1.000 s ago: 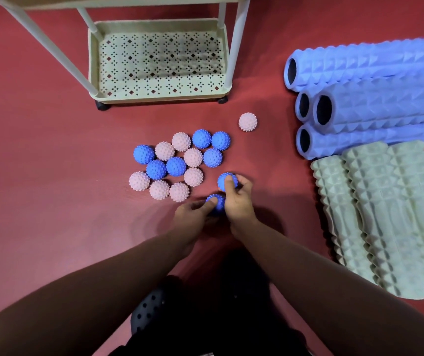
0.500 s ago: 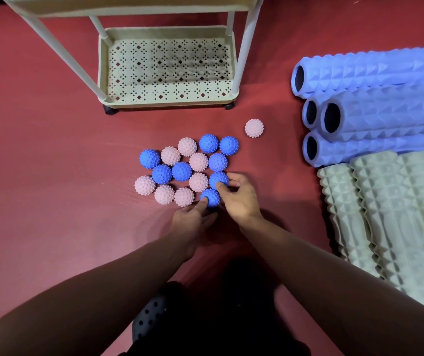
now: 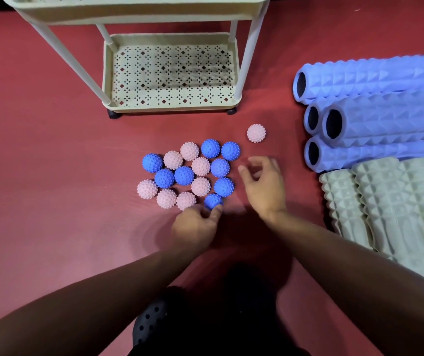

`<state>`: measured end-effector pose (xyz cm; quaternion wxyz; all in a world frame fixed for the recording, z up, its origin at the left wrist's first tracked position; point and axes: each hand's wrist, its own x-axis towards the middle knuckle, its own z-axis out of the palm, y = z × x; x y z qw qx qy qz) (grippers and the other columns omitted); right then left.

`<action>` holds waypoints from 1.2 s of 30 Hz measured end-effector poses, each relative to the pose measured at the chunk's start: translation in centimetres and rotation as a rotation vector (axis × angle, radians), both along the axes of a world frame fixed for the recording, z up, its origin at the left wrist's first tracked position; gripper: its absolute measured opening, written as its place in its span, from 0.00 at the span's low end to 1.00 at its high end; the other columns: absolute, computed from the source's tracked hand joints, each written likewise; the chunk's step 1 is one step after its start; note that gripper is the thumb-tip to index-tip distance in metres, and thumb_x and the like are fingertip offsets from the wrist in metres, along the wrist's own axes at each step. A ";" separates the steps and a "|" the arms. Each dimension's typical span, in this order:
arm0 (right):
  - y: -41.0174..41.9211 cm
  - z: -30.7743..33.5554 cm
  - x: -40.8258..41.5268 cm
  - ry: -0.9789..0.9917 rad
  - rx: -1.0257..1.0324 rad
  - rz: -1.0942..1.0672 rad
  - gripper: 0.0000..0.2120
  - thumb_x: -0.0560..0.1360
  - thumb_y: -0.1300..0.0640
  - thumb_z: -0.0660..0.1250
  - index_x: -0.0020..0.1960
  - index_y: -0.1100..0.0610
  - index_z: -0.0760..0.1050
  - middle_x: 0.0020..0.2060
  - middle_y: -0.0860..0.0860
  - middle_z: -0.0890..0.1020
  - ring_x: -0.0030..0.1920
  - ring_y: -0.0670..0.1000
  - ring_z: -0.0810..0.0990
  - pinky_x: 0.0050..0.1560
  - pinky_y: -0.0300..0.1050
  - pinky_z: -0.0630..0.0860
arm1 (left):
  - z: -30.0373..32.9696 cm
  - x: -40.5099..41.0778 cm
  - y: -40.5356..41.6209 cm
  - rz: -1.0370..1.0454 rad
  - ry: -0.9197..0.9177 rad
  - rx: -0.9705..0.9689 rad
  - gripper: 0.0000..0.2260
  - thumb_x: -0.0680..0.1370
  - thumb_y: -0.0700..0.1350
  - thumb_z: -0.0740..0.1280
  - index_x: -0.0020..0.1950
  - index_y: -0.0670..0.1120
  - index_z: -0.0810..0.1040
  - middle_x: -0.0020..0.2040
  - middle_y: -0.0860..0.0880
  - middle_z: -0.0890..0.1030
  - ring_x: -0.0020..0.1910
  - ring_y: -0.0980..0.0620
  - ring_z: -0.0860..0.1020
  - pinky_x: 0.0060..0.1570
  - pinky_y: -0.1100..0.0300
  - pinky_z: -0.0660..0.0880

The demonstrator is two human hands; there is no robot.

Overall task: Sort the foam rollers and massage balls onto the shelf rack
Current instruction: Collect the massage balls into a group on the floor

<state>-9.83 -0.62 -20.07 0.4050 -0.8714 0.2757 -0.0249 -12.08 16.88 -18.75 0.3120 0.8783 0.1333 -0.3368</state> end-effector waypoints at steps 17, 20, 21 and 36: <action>-5.6 -0.7 5.6 0.248 -0.098 0.144 0.17 0.72 0.47 0.72 0.58 0.45 0.69 0.56 0.50 0.78 0.54 0.54 0.79 0.58 0.52 0.76 | -1.6 6.0 5.6 -0.140 -0.691 0.101 0.19 0.76 0.59 0.65 0.58 0.46 0.76 0.55 0.44 0.77 0.52 0.42 0.73 0.55 0.48 0.69; -3.7 -1.1 3.1 0.180 0.001 0.125 0.18 0.69 0.41 0.69 0.56 0.43 0.70 0.53 0.47 0.79 0.51 0.51 0.80 0.56 0.54 0.78 | -2.0 6.2 6.0 -0.086 -0.686 0.100 0.25 0.75 0.61 0.65 0.63 0.44 0.73 0.60 0.41 0.74 0.56 0.39 0.71 0.60 0.49 0.67; -3.0 -1.3 2.6 0.167 0.034 0.120 0.18 0.68 0.39 0.68 0.56 0.42 0.70 0.52 0.46 0.80 0.51 0.51 0.80 0.56 0.55 0.78 | -2.2 6.3 6.0 -0.074 -0.668 0.093 0.28 0.74 0.62 0.65 0.65 0.43 0.72 0.61 0.40 0.73 0.58 0.39 0.70 0.61 0.49 0.66; -1.2 -1.6 1.8 0.258 0.003 0.129 0.18 0.75 0.43 0.68 0.63 0.44 0.75 0.58 0.48 0.76 0.58 0.50 0.78 0.63 0.49 0.74 | -2.6 6.2 6.7 -0.169 -0.577 0.082 0.34 0.72 0.63 0.63 0.71 0.43 0.69 0.68 0.37 0.66 0.61 0.36 0.67 0.65 0.44 0.66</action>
